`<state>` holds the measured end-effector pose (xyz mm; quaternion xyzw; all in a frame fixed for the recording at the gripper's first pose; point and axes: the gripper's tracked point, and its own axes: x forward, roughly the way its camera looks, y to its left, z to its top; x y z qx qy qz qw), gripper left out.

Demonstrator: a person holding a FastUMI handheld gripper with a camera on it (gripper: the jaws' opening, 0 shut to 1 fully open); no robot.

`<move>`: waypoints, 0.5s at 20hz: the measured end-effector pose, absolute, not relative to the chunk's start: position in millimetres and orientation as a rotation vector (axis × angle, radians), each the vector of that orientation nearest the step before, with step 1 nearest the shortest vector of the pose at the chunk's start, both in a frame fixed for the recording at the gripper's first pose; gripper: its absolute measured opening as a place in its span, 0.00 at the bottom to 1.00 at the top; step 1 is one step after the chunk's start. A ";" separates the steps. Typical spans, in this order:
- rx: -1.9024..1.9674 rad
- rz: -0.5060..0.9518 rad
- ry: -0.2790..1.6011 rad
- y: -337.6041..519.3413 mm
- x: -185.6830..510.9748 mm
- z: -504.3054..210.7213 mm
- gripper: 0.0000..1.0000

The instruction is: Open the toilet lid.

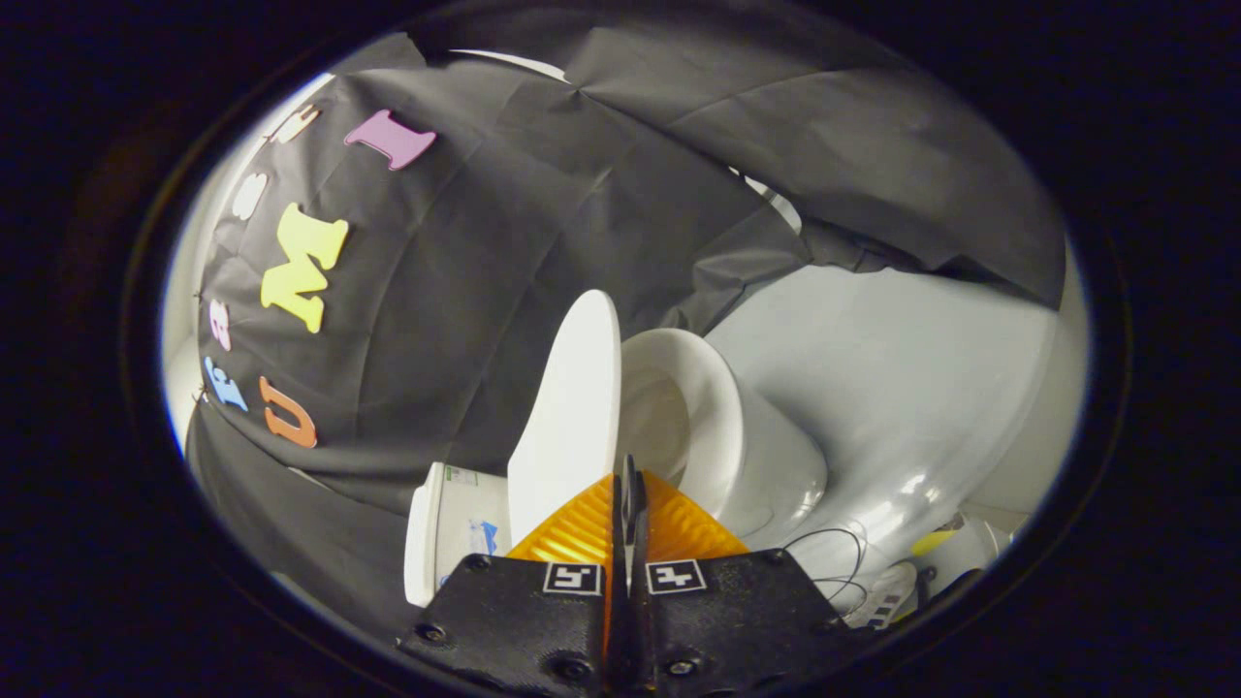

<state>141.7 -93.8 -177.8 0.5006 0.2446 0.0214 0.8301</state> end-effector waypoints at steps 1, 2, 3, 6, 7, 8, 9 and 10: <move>1.058 0.044 0.514 -94.3 141.7 -176.3 0.04; 1.052 0.043 0.510 -94.4 141.5 -174.7 0.04; 1.045 0.046 0.502 -92.1 139.7 -169.1 0.04; 1.030 0.058 0.485 -79.1 138.7 -142.5 0.04; 1.025 0.063 0.479 -78.1 139.1 -138.2 0.04; 1.015 0.068 0.471 -76.1 138.5 -133.0 0.04; 1.007 0.070 0.467 -73.8 135.7 -129.7 0.04; 1.005 0.073 0.461 -72.5 135.0 -125.5 0.04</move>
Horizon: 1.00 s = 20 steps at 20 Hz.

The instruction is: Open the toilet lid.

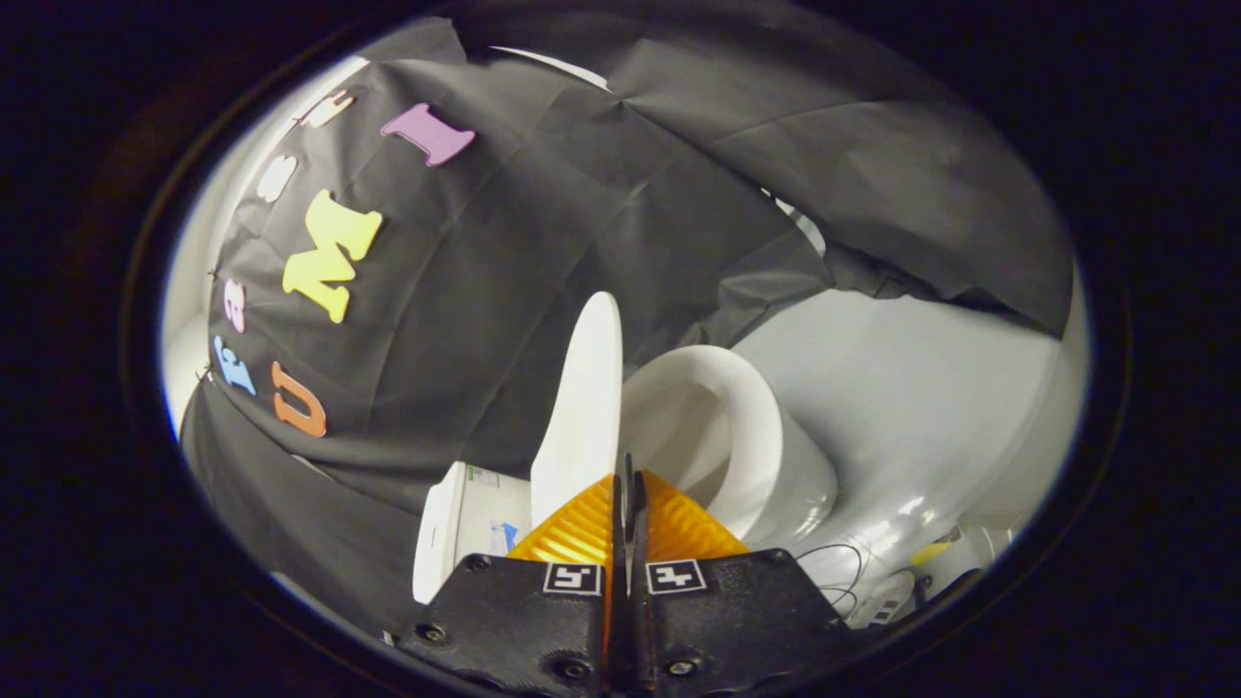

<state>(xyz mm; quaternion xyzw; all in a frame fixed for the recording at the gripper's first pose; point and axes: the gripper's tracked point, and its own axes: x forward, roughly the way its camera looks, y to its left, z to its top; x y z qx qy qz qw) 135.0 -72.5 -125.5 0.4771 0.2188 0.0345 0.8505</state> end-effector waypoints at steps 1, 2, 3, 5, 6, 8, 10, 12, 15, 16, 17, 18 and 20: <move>1.001 0.075 0.457 -71.1 133.8 -120.6 0.04; 1.000 0.080 0.452 -69.4 134.1 -116.0 0.04; 0.997 0.084 0.448 -65.1 133.4 -111.9 0.04; 0.985 0.091 0.436 -61.4 135.1 -102.4 0.04; 0.977 0.093 0.432 -58.8 134.6 -98.4 0.04; 0.952 0.092 0.425 -52.7 133.1 -91.0 0.04; 0.928 0.095 0.415 -47.0 132.7 -82.3 0.04; 0.907 0.098 0.405 -40.7 132.5 -72.6 0.04; 0.879 0.097 0.395 -33.1 131.4 -62.9 0.04; 0.873 0.097 0.392 -31.1 131.9 -60.0 0.04; 0.870 0.098 0.389 -29.2 131.0 -57.8 0.04; 0.866 0.098 0.387 -26.4 131.5 -55.2 0.04; 0.857 0.100 0.382 -21.9 129.7 -48.4 0.04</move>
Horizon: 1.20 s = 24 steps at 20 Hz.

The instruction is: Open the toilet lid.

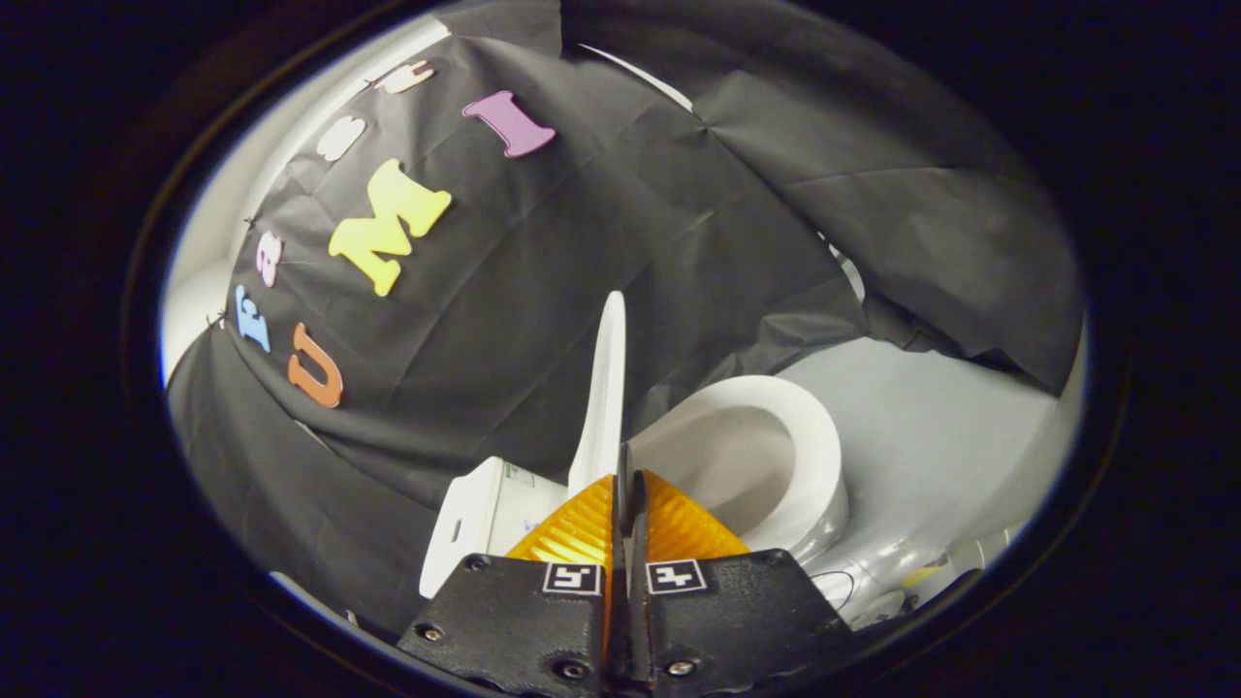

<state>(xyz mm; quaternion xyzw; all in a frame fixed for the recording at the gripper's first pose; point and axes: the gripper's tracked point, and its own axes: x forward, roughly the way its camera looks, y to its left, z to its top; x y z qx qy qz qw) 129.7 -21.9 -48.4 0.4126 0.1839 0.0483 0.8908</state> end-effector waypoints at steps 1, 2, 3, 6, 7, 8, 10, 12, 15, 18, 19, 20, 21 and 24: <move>0.851 0.101 0.378 -19.0 128.9 -46.4 0.04; 0.843 0.101 0.375 -16.7 128.8 -44.3 0.04; 0.835 0.102 0.372 -14.6 127.9 -41.3 0.04; 0.812 0.106 0.363 -6.3 127.1 -32.5 0.04; 0.804 0.108 0.358 -3.4 127.6 -28.8 0.04; 0.798 0.110 0.356 -1.3 127.6 -25.6 0.04; 0.786 0.110 0.351 4.4 127.1 -19.1 0.05; 0.770 0.109 0.346 8.1 127.2 -14.9 0.05; 0.758 0.114 0.341 14.3 127.7 -8.1 0.05; 0.748 0.123 0.336 22.3 126.9 0.8 0.05; 0.744 0.126 0.334 24.8 126.4 2.5 0.05; 0.737 0.127 0.333 27.6 125.7 5.7 0.05; 0.731 0.127 0.330 29.6 125.9 7.9 0.05; 0.709 0.123 0.324 37.1 126.0 14.4 0.05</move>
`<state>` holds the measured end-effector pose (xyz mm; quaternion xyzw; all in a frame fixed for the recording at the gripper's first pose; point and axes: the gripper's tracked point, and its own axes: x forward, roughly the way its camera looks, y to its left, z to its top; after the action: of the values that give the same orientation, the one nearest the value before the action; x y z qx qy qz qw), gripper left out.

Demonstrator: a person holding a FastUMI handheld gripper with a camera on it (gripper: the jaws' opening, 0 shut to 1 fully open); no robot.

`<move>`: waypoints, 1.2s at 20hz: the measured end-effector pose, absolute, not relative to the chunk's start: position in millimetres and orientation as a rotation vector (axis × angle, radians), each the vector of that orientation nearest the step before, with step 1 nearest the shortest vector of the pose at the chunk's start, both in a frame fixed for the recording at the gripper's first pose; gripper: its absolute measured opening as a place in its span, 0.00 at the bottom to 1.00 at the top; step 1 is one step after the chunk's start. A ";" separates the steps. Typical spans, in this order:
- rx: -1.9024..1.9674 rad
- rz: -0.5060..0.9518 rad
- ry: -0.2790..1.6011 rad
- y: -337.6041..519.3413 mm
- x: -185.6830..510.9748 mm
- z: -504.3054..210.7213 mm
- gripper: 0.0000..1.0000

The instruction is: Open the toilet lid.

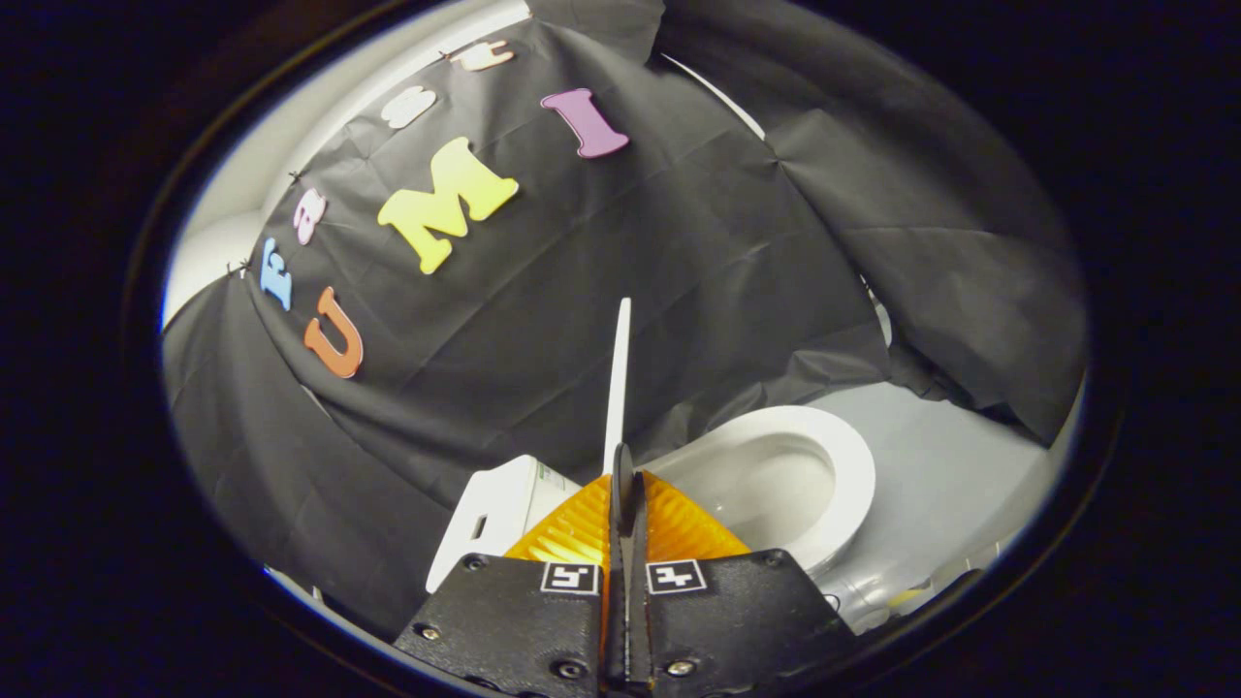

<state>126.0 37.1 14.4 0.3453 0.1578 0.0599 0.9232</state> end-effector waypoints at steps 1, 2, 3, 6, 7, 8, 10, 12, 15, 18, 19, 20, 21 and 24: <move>0.699 0.122 0.323 39.8 125.0 16.9 0.05; 0.692 0.124 0.322 41.9 125.8 18.2 0.05; 0.684 0.125 0.319 46.1 125.4 21.9 0.05; 0.646 0.120 0.313 55.4 125.2 28.9 0.05; 0.634 0.121 0.310 58.2 125.2 32.1 0.05; 0.625 0.123 0.308 62.3 125.7 35.3 0.05; 0.605 0.125 0.304 69.9 125.5 41.2 0.05; 0.580 0.125 0.300 74.6 126.4 43.0 0.05; 0.558 0.129 0.294 87.0 126.1 51.1 0.05; 0.521 0.135 0.287 99.9 126.5 59.2 0.05; 0.503 0.130 0.286 103.2 127.0 61.5 0.05; 0.484 0.123 0.285 105.5 126.1 61.7 0.05; 0.468 0.120 0.285 109.1 125.5 62.6 0.05; 0.447 0.141 0.277 117.7 123.2 69.3 0.05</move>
<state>123.2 117.7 69.3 0.2207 0.1366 0.0697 0.9632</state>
